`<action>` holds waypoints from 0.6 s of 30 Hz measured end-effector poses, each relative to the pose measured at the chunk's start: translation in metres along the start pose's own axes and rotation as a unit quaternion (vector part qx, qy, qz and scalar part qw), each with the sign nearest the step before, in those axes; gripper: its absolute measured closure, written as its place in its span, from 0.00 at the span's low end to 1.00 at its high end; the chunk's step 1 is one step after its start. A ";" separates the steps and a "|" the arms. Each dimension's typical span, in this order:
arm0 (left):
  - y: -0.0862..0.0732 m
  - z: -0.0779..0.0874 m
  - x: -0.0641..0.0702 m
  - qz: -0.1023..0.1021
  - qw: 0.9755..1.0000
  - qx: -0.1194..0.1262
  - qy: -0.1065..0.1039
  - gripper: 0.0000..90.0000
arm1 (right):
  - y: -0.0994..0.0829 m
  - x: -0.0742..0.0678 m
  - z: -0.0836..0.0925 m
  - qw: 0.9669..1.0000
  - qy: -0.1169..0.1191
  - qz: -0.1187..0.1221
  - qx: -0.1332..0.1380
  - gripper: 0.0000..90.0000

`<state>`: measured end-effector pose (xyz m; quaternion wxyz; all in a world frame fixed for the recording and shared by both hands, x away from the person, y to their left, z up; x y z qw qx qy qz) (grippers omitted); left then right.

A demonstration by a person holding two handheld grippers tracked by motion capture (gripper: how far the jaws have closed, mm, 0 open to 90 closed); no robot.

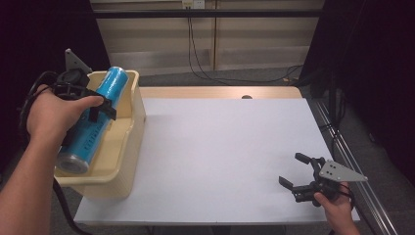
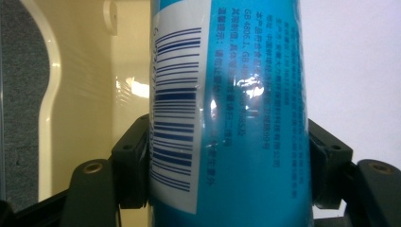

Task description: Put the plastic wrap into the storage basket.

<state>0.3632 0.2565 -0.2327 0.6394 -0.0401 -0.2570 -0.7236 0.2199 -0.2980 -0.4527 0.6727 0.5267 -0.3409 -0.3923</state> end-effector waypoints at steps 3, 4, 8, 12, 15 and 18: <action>-0.005 0.001 -0.002 0.005 1.000 0.005 0.003 0.36 | 0.000 0.000 0.000 1.000 0.001 -0.001 0.000 0.01; -0.008 0.001 -0.005 0.006 1.000 0.001 0.002 0.36 | 0.000 0.000 0.000 1.000 0.002 -0.001 0.001 0.01; -0.015 -0.002 -0.012 0.012 1.000 -0.001 0.004 0.36 | 0.000 0.000 0.000 1.000 0.002 -0.001 0.000 0.01; -0.021 -0.008 -0.019 0.016 1.000 -0.003 0.004 0.36 | 0.000 0.001 0.000 1.000 0.003 0.000 0.000 0.01; -0.024 -0.011 -0.022 0.018 1.000 -0.007 0.002 0.36 | 0.000 0.001 0.000 1.000 0.003 -0.001 0.001 0.01; -0.029 -0.015 -0.025 0.016 1.000 -0.011 0.006 0.36 | 0.000 0.000 0.000 1.000 0.003 -0.001 0.001 0.01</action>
Point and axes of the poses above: each handheld gripper's, and its own axes: z roughly backward along the jaws, y roughly out of its top, x roughly to its right, the point moved 2 cm from there along -z, roughly forward along the jaws, and after that the axes turned 15 degrees about -y, right-handed, at the moved point
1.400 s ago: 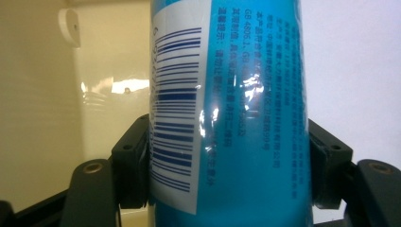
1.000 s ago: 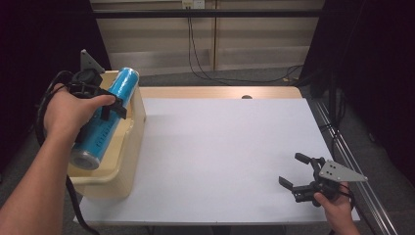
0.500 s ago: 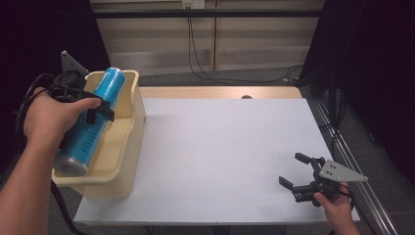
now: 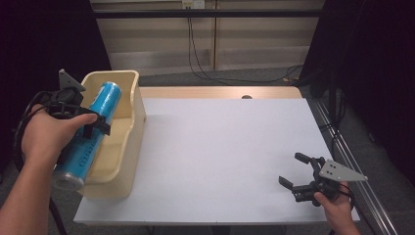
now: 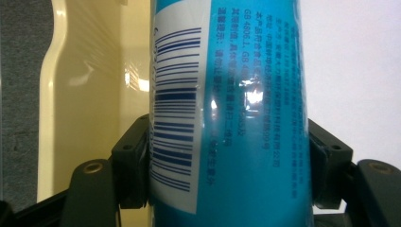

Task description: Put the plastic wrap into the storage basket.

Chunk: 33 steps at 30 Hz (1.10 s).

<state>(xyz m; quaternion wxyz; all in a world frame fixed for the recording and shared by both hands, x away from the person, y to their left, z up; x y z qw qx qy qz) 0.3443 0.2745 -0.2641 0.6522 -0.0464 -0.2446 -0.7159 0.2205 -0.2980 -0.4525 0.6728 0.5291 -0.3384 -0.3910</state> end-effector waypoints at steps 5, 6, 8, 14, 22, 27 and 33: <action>-0.006 -0.008 -0.006 0.006 1.000 -0.007 -0.003 0.36 | 0.000 -0.001 0.000 1.000 0.000 0.002 0.001 0.01; -0.008 -0.011 -0.007 0.010 1.000 -0.009 -0.001 0.36 | 0.000 0.000 0.000 1.000 0.000 0.001 0.001 0.01; -0.009 -0.014 -0.009 0.015 1.000 -0.010 -0.002 0.36 | 0.000 0.000 0.001 1.000 0.000 0.001 0.001 0.01; -0.012 -0.019 -0.010 0.013 1.000 -0.022 -0.002 0.36 | 0.000 0.000 0.000 1.000 -0.001 0.001 0.001 0.01; -0.015 -0.027 -0.012 0.025 0.999 -0.034 0.000 0.35 | 0.000 0.000 0.001 1.000 -0.003 0.001 0.001 0.01; -0.016 -0.032 -0.015 0.030 0.999 -0.040 0.002 0.35 | 0.000 0.000 0.001 1.000 -0.003 0.001 0.001 0.01; -0.017 -0.037 -0.018 0.033 0.998 -0.046 0.004 0.35 | 0.000 0.000 0.001 1.000 -0.003 0.001 0.001 0.01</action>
Point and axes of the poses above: each handheld gripper's, and its own axes: z roughly backward along the jaws, y roughly out of its top, x roughly to its right, the point moved 2 cm from there along -z, roughly forward along the jaws, and after that the axes turned 15 degrees about -y, right-handed, at the moved point
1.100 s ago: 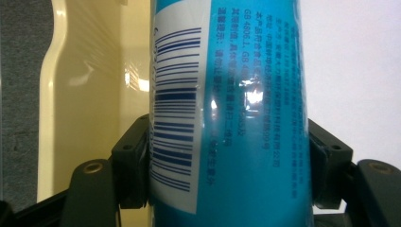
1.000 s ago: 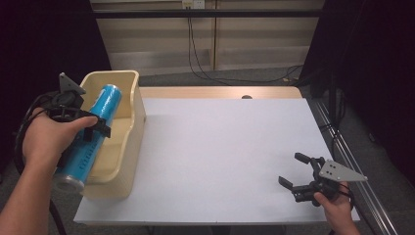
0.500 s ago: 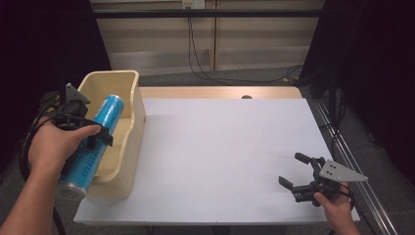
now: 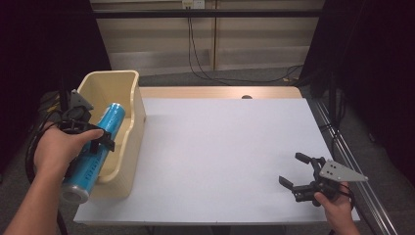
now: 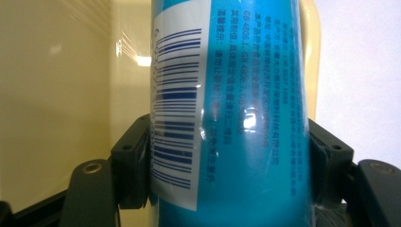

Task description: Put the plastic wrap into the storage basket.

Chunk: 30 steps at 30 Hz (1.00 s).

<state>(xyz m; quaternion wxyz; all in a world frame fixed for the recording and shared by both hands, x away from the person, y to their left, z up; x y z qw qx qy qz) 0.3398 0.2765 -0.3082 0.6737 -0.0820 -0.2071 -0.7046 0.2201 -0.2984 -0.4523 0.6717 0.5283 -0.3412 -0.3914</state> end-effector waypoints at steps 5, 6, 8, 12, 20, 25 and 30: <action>-0.001 -0.003 0.000 0.006 1.000 -0.008 -0.001 0.35 | 0.000 0.000 0.000 1.000 0.000 0.000 0.000 0.01; -0.001 -0.004 0.000 0.006 1.000 -0.009 0.000 0.35 | 0.000 0.000 0.000 1.000 0.000 0.000 0.000 0.01; -0.001 -0.005 0.000 0.007 1.000 -0.016 -0.001 0.35 | 0.000 0.000 0.000 1.000 0.001 0.000 0.000 0.01; 0.000 -0.007 0.000 0.009 1.000 -0.017 -0.002 0.34 | 0.000 0.000 0.000 1.000 0.000 0.000 0.000 0.01; 0.009 0.016 0.015 -0.003 0.998 0.041 -0.038 0.43 | 0.000 -0.001 0.001 1.000 0.001 0.001 -0.002 0.01; 0.012 0.011 0.027 -0.023 0.998 0.031 -0.045 0.38 | 0.000 -0.001 0.001 1.000 0.001 0.005 -0.002 0.01; 0.015 0.009 0.036 -0.039 0.997 0.025 -0.054 0.37 | -0.001 0.000 0.002 1.000 -0.002 0.002 0.000 0.01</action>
Point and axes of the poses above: each handheld gripper's, and its own axes: z roughly backward along the jaws, y roughly out of its top, x roughly to its right, the point moved 2 cm from there along -z, roughly forward along the jaws, and after that the axes turned 15 degrees about -y, right-handed, at the moved point
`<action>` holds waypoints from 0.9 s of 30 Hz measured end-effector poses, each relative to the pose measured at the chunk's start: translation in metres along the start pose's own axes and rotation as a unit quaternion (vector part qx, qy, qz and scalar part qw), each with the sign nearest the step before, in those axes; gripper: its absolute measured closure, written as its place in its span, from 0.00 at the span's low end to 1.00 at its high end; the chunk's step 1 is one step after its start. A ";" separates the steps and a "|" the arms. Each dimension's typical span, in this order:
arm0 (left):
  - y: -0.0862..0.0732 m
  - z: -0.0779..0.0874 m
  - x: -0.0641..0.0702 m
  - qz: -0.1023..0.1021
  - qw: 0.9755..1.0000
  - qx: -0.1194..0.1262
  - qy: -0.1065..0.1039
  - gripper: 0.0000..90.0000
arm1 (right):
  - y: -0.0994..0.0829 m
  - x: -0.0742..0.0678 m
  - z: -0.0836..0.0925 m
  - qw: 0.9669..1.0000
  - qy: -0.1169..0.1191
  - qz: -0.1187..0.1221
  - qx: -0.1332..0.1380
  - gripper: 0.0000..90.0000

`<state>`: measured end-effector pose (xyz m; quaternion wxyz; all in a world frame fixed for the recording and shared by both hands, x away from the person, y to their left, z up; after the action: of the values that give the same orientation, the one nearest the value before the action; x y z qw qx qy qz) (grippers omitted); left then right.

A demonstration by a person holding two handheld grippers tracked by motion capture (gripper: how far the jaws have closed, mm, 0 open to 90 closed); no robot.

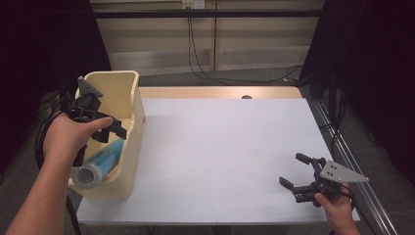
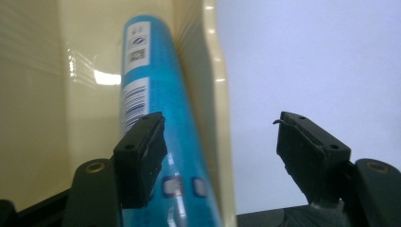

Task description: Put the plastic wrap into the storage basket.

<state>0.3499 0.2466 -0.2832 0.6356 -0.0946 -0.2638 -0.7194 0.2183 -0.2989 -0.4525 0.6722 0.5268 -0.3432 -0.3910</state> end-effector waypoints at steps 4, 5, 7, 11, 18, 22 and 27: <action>0.003 0.001 0.013 -0.015 1.000 0.002 -0.013 0.35 | -0.001 0.000 0.001 1.000 0.000 0.000 -0.002 0.01; 0.004 0.000 0.016 -0.020 1.000 0.001 -0.017 0.35 | -0.001 0.000 0.001 1.000 0.000 0.000 -0.001 0.01; 0.004 -0.003 0.022 -0.025 0.999 -0.001 -0.023 0.34 | 0.000 -0.001 0.001 1.000 -0.001 0.002 -0.002 0.01; 0.005 -0.013 0.032 -0.041 0.999 -0.006 -0.031 0.33 | 0.000 -0.002 0.001 1.000 0.002 0.002 -0.003 0.01; 0.008 -0.025 0.045 -0.056 0.997 -0.012 -0.043 0.31 | -0.001 -0.001 0.001 1.000 0.000 0.001 -0.002 0.01; 0.008 -0.034 0.054 -0.067 0.997 -0.021 -0.043 0.31 | -0.001 -0.001 0.001 1.000 0.000 0.002 -0.002 0.01; 0.009 -0.042 0.062 -0.080 0.995 -0.029 -0.047 0.28 | 0.000 -0.001 0.001 1.000 0.001 0.002 -0.002 0.01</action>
<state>0.3558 0.1717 -0.2873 0.5603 -0.1248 -0.2791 -0.7698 0.2163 -0.2983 -0.4527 0.6744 0.5250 -0.3432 -0.3897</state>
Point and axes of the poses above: each handheld gripper's, and its own axes: z roughly backward along the jaws, y roughly out of its top, x roughly to its right, the point moved 2 cm from there along -z, roughly forward along the jaws, and after that the axes turned 15 degrees about -y, right-handed, at the moved point
